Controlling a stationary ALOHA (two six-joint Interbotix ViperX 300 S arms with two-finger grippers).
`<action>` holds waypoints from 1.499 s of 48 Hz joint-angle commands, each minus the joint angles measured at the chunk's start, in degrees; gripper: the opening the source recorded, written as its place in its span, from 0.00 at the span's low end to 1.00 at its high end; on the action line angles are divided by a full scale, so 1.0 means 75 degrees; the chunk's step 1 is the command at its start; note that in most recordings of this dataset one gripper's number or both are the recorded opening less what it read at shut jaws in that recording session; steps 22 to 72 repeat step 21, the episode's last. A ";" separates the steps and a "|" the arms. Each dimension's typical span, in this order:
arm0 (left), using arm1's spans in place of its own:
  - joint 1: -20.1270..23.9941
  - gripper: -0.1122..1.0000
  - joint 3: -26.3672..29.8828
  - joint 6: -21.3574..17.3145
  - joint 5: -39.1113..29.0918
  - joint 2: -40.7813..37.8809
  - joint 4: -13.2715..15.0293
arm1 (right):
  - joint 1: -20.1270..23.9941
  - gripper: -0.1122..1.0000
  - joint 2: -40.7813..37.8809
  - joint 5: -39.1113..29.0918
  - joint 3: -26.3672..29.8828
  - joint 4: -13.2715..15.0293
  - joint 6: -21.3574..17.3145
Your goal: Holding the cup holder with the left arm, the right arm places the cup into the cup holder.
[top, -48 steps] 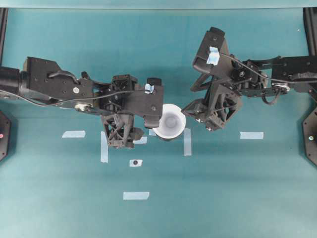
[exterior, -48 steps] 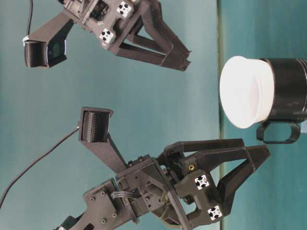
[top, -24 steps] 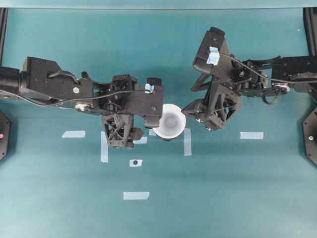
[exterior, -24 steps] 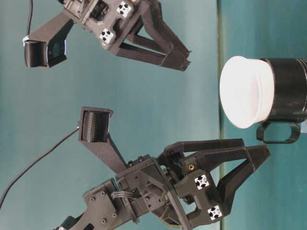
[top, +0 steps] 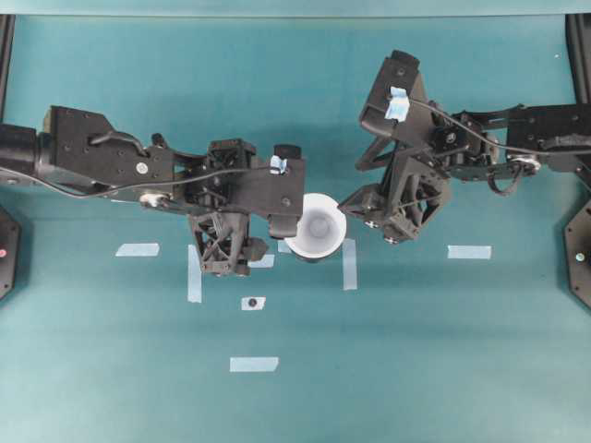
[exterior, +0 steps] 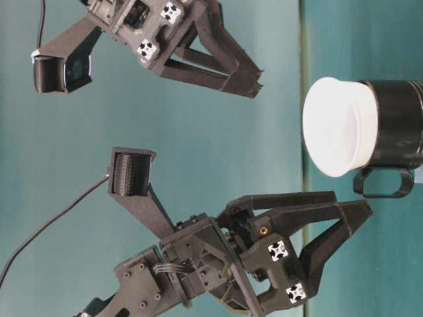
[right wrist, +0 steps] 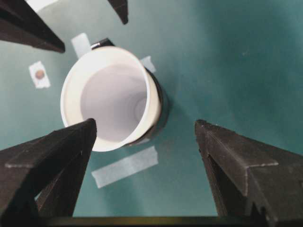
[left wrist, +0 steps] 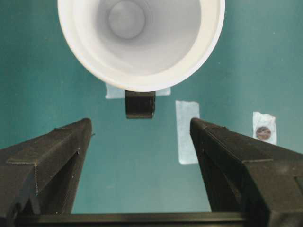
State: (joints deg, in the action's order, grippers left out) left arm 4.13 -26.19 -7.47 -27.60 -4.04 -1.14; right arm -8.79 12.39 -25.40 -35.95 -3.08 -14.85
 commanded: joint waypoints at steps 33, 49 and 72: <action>-0.0023 0.87 0.0070 0.0270 0.0035 0.0199 -0.0012 | 0.0023 0.91 0.0410 0.0082 0.0070 0.0000 0.0000; -0.0023 0.87 0.0070 0.0270 0.0035 0.0199 -0.0012 | 0.0023 0.91 0.0410 0.0082 0.0070 0.0000 0.0000; -0.0023 0.87 0.0070 0.0270 0.0035 0.0199 -0.0012 | 0.0023 0.91 0.0410 0.0082 0.0070 0.0000 0.0000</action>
